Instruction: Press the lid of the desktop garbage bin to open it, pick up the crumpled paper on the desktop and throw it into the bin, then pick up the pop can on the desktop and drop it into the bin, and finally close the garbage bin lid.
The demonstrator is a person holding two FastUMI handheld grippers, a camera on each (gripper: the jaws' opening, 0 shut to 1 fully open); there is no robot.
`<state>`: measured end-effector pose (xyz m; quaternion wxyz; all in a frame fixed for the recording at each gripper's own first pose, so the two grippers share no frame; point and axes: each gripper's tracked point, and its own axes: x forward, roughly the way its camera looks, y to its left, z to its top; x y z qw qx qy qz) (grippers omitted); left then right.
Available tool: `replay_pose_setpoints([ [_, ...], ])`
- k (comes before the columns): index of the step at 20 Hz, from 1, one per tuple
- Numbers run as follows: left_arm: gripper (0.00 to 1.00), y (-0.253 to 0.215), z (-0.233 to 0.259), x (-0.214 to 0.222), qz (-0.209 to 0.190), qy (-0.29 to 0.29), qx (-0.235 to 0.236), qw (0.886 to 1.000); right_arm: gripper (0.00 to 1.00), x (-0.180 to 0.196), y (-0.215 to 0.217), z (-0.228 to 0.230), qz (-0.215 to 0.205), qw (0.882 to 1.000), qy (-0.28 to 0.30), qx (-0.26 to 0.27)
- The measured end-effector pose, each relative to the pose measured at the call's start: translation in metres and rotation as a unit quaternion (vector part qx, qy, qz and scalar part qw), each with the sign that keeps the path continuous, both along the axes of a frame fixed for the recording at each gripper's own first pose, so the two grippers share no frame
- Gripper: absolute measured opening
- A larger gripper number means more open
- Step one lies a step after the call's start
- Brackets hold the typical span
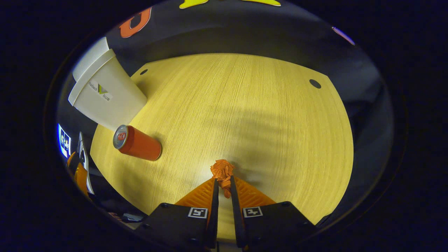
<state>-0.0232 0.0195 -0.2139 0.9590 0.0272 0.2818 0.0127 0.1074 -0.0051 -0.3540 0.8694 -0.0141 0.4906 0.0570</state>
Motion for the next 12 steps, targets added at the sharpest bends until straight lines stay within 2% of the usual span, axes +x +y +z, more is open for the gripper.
replay_pose_setpoints([
  [2, 0.99, 0.000, 0.003, 0.000, 0.001, -0.017, -0.015, 1.000, 0.22, -0.001, 0.001, 0.027, 0.014, 1.000, -0.008, 0.016],
  [5, 0.99, 0.001, -0.004, -0.001, -0.017, -0.011, -0.025, 0.999, 0.22, 0.003, 0.008, 0.085, 0.034, 0.998, -0.045, 0.023],
  [6, 0.99, 0.003, -0.005, -0.001, -0.023, -0.013, -0.023, 0.999, 0.19, 0.009, 0.018, 0.103, 0.042, 0.997, -0.061, 0.026],
  [9, 0.99, 0.015, -0.005, 0.000, -0.026, -0.025, -0.031, 0.999, 0.22, 0.029, 0.054, 0.150, 0.067, 0.991, -0.114, 0.027],
  [12, 1.00, 0.024, -0.012, -0.005, -0.034, -0.014, -0.040, 0.999, 0.22, 0.041, 0.111, 0.191, 0.104, 0.981, -0.160, 0.041],
])
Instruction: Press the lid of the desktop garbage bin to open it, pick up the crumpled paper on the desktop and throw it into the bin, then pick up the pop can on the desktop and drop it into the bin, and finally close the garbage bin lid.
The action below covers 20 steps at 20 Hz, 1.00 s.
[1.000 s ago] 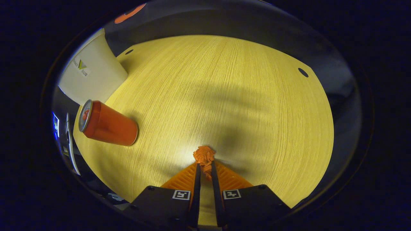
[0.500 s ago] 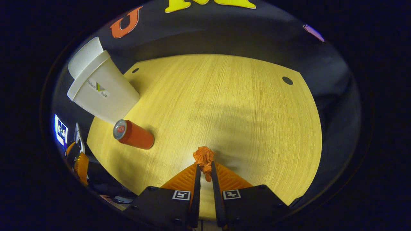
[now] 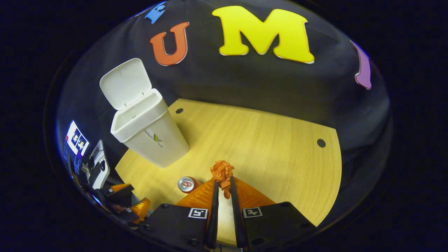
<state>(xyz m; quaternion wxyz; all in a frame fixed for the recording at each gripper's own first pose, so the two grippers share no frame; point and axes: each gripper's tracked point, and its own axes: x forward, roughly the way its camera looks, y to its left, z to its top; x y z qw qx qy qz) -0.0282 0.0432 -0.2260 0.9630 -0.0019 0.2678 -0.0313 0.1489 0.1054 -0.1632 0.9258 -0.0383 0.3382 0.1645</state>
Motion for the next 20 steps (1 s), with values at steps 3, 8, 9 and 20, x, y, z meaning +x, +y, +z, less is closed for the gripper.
replay_pose_setpoints([
  [3, 1.00, 0.011, -0.003, -0.002, -0.016, 0.003, 0.000, 1.000, 0.22, 0.007, 0.065, 0.023, 0.046, 0.998, -0.029, 0.011],
  [8, 1.00, 0.039, 0.004, 0.013, -0.029, -0.017, 0.018, 0.999, 0.22, 0.026, 0.155, 0.044, 0.096, 0.994, -0.057, 0.008],
  [9, 0.99, 0.042, 0.005, 0.016, -0.030, -0.021, 0.013, 0.999, 0.22, 0.028, 0.171, 0.046, 0.104, 0.993, -0.062, 0.007],
  [20, 1.00, 0.067, 0.003, 0.040, -0.064, -0.031, -0.012, 0.997, 0.22, 0.062, 0.301, 0.028, 0.152, 0.986, -0.065, -0.012],
])
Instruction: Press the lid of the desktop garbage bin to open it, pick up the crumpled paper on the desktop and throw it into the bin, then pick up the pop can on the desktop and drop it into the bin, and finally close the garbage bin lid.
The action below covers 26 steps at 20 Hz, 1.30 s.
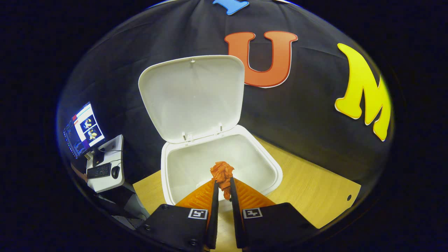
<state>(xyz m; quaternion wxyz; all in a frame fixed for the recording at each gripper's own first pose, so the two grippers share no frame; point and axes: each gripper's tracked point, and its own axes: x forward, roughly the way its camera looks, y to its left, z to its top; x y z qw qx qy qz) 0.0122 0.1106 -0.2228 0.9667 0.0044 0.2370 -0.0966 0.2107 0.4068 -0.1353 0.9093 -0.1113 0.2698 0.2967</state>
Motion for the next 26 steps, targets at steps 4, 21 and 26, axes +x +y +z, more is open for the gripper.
replay_pose_setpoints([
  [4, 1.00, 0.000, 0.001, 0.000, -0.003, -0.006, -0.001, 1.000, 0.28, 0.001, 0.018, -0.012, 0.010, 1.000, 0.012, -0.006],
  [21, 1.00, -0.034, -0.003, 0.001, -0.014, -0.007, -0.001, 1.000, 0.96, -0.033, -0.068, 0.045, -0.032, 0.998, -0.045, 0.043],
  [26, 1.00, -0.081, -0.027, -0.001, -0.074, -0.002, 0.041, 0.996, 0.96, -0.056, -0.156, 0.042, -0.076, 0.995, -0.046, 0.053],
])
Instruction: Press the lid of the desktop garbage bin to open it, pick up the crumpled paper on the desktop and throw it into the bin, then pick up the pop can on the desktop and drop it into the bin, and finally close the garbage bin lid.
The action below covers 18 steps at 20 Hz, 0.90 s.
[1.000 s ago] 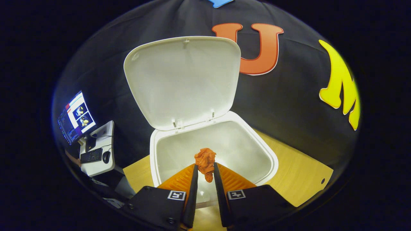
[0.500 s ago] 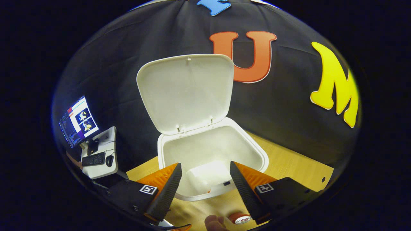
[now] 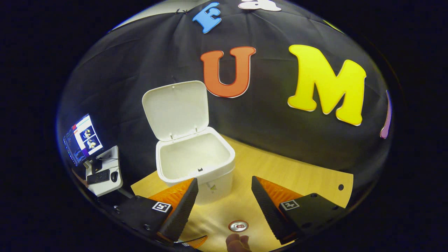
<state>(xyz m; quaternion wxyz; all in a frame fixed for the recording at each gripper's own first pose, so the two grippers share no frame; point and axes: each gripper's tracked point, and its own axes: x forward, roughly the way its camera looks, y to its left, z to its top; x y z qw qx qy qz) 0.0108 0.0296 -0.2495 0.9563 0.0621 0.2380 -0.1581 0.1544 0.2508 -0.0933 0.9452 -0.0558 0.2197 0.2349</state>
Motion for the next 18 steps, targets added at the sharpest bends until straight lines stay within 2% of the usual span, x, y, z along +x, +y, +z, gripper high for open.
replay_pose_setpoints([
  [3, 1.00, -0.033, -0.017, -0.003, -0.024, 0.006, -0.004, 1.000, 0.96, -0.008, -0.053, -0.022, -0.029, 0.999, 0.008, -0.019],
  [8, 1.00, -0.067, -0.046, 0.013, -0.029, 0.021, -0.007, 0.999, 0.96, -0.018, -0.120, -0.049, -0.080, 0.995, 0.038, -0.035],
  [9, 1.00, -0.070, -0.050, 0.018, -0.025, 0.021, -0.009, 0.999, 0.93, -0.020, -0.131, -0.053, -0.088, 0.994, 0.041, -0.040],
  [10, 1.00, -0.071, -0.054, 0.024, -0.020, 0.021, -0.013, 1.000, 0.96, -0.021, -0.140, -0.057, -0.093, 0.994, 0.045, -0.044],
  [13, 1.00, -0.074, -0.071, 0.045, -0.004, 0.029, -0.023, 0.999, 0.93, -0.023, -0.160, -0.066, -0.108, 0.991, 0.058, -0.052],
  [14, 1.00, -0.073, -0.074, 0.049, 0.002, 0.034, -0.027, 0.999, 0.97, -0.023, -0.167, -0.069, -0.113, 0.990, 0.061, -0.056],
  [18, 1.00, -0.080, -0.089, 0.070, 0.003, 0.040, -0.036, 0.999, 0.97, -0.024, -0.180, -0.080, -0.124, 0.988, 0.070, -0.066],
])
